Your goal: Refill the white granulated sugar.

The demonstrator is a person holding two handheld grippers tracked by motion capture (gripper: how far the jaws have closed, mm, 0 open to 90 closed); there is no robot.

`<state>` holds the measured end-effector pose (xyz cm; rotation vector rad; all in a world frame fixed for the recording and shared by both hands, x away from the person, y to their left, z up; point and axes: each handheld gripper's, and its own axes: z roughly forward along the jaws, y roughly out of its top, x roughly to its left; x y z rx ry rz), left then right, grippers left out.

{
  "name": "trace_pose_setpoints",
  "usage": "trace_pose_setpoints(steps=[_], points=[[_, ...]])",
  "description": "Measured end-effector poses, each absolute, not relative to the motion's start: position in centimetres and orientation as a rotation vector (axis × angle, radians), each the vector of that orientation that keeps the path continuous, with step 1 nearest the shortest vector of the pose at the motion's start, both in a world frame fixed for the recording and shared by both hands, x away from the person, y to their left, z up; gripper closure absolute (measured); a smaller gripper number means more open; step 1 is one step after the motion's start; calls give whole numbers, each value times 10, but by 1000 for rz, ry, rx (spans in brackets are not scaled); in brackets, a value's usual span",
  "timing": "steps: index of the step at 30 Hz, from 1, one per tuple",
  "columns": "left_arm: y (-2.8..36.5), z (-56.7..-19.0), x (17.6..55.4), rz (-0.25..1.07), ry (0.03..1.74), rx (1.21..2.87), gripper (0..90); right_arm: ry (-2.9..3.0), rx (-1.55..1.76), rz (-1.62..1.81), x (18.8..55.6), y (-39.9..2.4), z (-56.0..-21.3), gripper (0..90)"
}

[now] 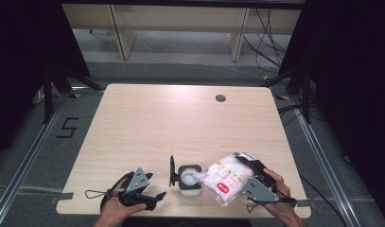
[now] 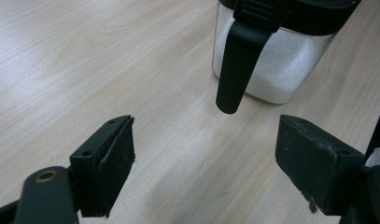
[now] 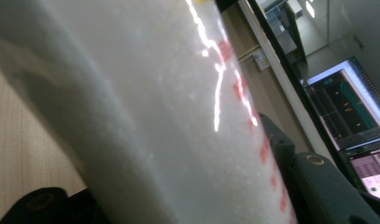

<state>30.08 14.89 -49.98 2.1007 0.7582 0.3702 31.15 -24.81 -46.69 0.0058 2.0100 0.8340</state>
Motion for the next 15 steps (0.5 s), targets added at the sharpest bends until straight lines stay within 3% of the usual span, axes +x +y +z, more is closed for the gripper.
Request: trace_pose_setpoints(steps=[15], points=[[149, -500, 301, 366, 766, 2095, 193, 2072, 289, 1126, 334, -264, -475, 594]])
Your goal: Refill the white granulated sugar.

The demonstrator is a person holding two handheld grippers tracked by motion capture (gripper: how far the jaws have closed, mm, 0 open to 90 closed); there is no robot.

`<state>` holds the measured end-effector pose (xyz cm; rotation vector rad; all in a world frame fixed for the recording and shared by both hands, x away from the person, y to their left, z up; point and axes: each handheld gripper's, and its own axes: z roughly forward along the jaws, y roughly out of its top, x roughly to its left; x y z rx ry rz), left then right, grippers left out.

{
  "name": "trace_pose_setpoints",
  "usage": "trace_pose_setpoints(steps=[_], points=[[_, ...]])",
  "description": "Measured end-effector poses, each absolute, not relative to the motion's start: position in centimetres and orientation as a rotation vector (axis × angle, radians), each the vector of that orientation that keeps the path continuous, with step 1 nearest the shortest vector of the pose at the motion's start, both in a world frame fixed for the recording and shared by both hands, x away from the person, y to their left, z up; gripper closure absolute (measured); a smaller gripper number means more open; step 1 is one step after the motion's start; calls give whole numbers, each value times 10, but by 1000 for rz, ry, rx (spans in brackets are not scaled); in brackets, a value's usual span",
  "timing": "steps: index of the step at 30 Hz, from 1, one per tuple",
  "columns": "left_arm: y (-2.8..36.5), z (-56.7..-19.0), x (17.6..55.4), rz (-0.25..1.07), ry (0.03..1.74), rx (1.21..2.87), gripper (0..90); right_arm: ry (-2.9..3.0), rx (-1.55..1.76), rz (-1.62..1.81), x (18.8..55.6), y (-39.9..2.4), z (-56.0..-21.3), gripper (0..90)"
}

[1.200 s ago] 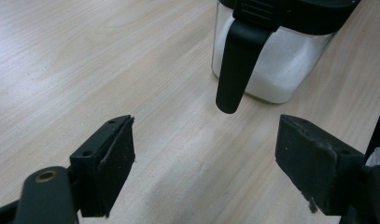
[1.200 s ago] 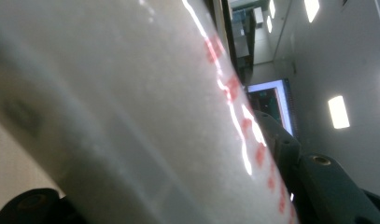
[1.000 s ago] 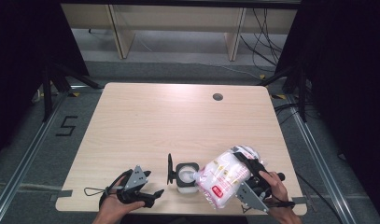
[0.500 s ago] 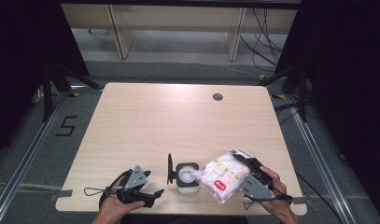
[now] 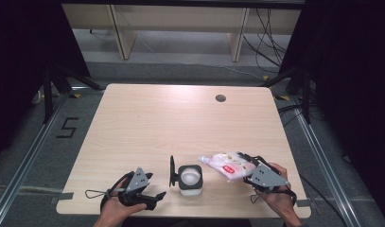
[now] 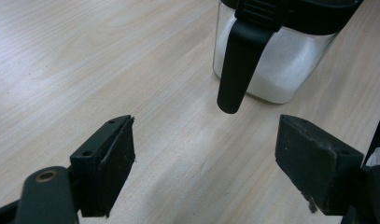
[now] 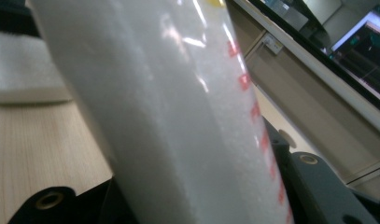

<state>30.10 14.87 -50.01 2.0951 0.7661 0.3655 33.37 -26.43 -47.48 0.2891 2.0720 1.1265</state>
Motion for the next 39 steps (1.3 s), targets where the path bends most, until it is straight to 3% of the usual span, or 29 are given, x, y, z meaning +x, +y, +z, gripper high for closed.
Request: trace_pose_setpoints(steps=[19, 39], points=[[149, -500, 302, 376, 743, 2095, 195, 2060, 588, 1444, 369, -274, -490, 643], [149, -499, 301, 377, 750, 2098, 195, 2021, 711, 1436, 366, -294, -490, 664]])
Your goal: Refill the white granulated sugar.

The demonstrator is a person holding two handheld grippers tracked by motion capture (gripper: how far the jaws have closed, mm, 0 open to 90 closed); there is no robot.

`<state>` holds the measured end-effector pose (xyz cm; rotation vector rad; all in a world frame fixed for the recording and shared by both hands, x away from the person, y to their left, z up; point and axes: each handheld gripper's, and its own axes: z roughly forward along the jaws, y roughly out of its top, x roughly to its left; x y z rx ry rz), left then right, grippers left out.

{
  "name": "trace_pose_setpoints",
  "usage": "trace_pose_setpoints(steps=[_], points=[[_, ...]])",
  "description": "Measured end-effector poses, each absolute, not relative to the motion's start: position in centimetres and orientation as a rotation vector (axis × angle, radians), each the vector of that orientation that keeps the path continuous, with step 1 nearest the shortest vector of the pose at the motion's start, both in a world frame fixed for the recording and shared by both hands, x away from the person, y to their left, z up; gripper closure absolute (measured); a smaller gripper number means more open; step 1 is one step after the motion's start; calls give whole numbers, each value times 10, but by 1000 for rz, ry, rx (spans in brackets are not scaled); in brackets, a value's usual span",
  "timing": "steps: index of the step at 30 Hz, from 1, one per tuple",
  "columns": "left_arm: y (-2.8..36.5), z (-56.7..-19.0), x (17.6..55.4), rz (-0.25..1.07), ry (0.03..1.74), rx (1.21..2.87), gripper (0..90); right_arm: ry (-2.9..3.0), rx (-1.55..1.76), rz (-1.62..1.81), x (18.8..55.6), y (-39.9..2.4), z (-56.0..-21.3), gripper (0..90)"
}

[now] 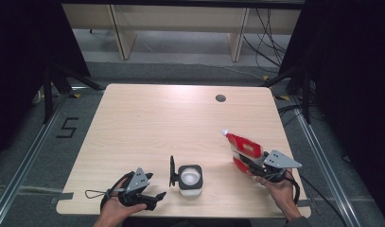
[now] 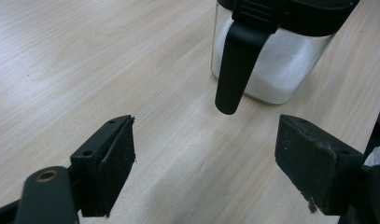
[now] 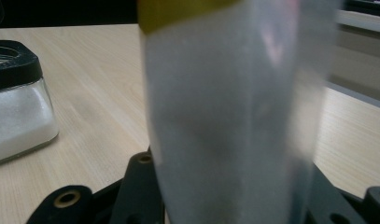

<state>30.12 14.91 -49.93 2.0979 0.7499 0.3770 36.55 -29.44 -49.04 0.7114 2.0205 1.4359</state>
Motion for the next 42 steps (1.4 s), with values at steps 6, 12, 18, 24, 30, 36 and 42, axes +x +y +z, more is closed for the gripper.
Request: trace_pose_setpoints(steps=[6, 12, 18, 24, 30, 36, 42], points=[[149, -499, 301, 379, 745, 2099, 195, 2019, 747, 1446, 364, -300, -490, 668], [150, -499, 301, 377, 746, 2100, 195, 2020, 752, 1441, 365, -304, -491, 668], [149, -499, 301, 374, 752, 2095, 195, 2025, 828, 1452, 360, -305, -492, 657], [150, -499, 302, 384, 730, 2105, 195, 1994, 824, 1524, 356, -310, -488, 555], [148, -500, 301, 363, 759, 2102, 195, 1956, 895, 1533, 341, -318, -484, 460], [150, -500, 302, 380, 747, 2108, 195, 1942, 960, 1478, 332, -320, -481, 368], [148, -500, 301, 364, 763, 2091, 195, 1942, 1018, 1421, 322, -323, -480, 331]])
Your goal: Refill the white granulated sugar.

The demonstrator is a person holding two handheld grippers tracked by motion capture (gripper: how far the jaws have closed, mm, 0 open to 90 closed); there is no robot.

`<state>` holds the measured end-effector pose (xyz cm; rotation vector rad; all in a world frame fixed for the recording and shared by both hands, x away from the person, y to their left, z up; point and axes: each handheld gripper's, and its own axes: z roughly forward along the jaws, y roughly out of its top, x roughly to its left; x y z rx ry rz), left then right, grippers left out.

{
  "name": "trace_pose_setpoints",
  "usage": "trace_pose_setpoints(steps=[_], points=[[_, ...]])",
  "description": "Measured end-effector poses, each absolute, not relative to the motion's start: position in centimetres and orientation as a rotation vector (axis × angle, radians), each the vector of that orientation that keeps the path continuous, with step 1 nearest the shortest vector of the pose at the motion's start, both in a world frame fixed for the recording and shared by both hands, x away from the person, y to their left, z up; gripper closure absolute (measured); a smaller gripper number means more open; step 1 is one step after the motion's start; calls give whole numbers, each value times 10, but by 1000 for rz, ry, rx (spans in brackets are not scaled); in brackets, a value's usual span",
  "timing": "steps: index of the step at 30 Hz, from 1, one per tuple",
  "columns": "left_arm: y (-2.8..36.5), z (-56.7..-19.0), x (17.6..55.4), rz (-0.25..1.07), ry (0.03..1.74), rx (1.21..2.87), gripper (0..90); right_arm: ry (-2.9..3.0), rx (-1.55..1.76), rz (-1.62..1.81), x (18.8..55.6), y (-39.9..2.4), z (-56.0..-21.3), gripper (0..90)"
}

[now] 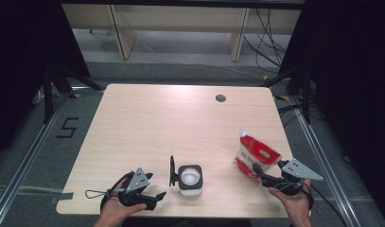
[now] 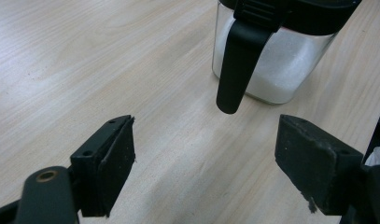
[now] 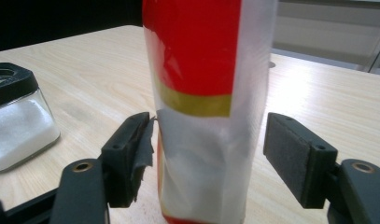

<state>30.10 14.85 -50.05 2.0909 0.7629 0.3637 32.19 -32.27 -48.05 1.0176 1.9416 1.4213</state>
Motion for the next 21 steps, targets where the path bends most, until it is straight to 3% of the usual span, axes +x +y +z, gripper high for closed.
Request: trace_pose_setpoints(steps=[21], points=[[149, -501, 302, 377, 768, 2084, 194, 1947, 1088, 1345, 300, -332, -480, 260]])
